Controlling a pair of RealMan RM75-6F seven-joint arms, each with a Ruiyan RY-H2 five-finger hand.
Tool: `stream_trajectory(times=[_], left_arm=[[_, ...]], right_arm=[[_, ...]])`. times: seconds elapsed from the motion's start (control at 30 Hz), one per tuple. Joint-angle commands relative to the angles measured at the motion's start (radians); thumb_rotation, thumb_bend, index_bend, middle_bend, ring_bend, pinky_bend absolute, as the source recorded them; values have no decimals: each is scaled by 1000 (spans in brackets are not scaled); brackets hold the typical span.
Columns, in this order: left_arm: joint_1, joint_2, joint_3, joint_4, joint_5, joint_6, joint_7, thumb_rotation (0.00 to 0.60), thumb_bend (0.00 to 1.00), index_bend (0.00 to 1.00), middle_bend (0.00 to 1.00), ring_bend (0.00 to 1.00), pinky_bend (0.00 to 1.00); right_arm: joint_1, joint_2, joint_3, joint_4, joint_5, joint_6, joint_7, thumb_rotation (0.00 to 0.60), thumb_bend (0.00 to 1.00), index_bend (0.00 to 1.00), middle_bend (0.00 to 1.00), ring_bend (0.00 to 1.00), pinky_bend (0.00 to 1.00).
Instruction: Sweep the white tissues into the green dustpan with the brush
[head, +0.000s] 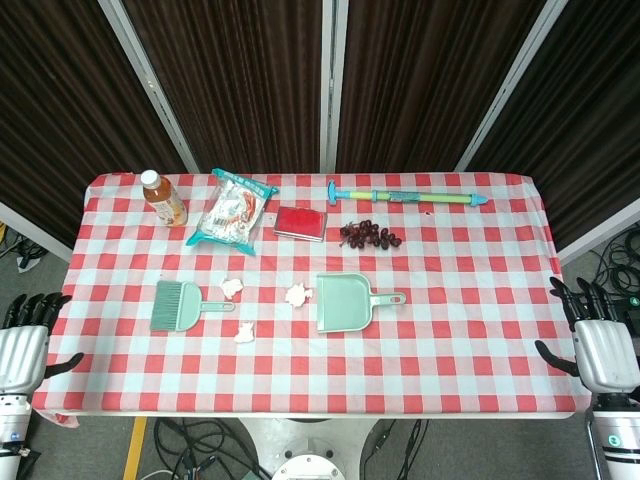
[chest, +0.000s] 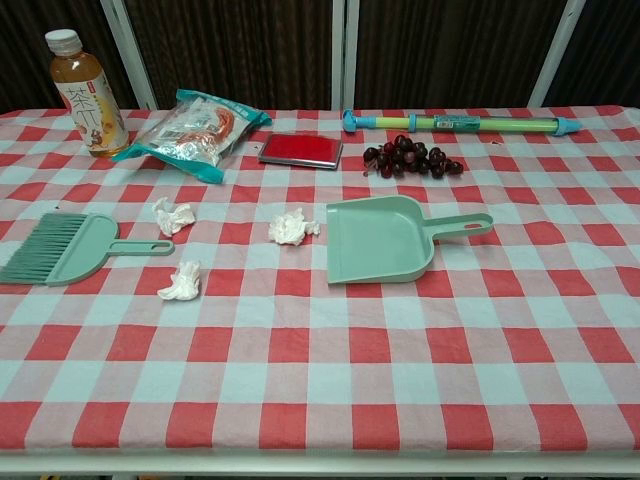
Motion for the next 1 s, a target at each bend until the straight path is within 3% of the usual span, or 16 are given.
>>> stream_trajectory(times=[0.03, 0.37, 0.6, 0.67, 0.77, 0.83, 0.93, 1.0], left_arm=[[0, -2, -1, 0, -1, 2, 3, 600, 19, 163, 138, 105, 85], [-39, 1, -28, 10, 29, -4, -2, 600, 13, 163, 138, 106, 86], [-168, 1, -77, 34, 51, -134, -51, 600, 15, 184, 138, 129, 110], [-217, -7, -90, 48, 39, -202, -59, 600, 23, 215, 147, 169, 159], [-277, -37, -108, 79, 12, -282, -55, 600, 67, 267, 236, 263, 266], [-318, -65, -115, 109, -13, -341, -34, 600, 106, 296, 281, 341, 371], [-366, -114, -118, 153, -39, -399, 7, 600, 151, 345, 351, 506, 618], [-393, -144, -113, 179, -55, -436, 38, 600, 162, 362, 372, 569, 701]], right_arm=[[0, 1, 0, 0, 0, 0, 0, 600, 126, 80, 225, 0, 6], [-2, 6, 5, 3, -15, 25, 5, 600, 127, 80, 225, 0, 6], [-6, 19, 10, 6, -25, 44, 14, 600, 133, 80, 226, 0, 7], [-8, 22, 12, 7, -29, 54, 18, 600, 134, 81, 226, 0, 8], [-12, 24, 13, 10, -29, 62, 25, 600, 134, 80, 226, 0, 9], [-14, 26, 13, 12, -28, 65, 30, 600, 134, 81, 226, 0, 10], [-19, 27, 11, 14, -25, 68, 33, 600, 133, 80, 227, 0, 12], [-20, 28, 10, 14, -22, 68, 35, 600, 134, 80, 228, 0, 12]])
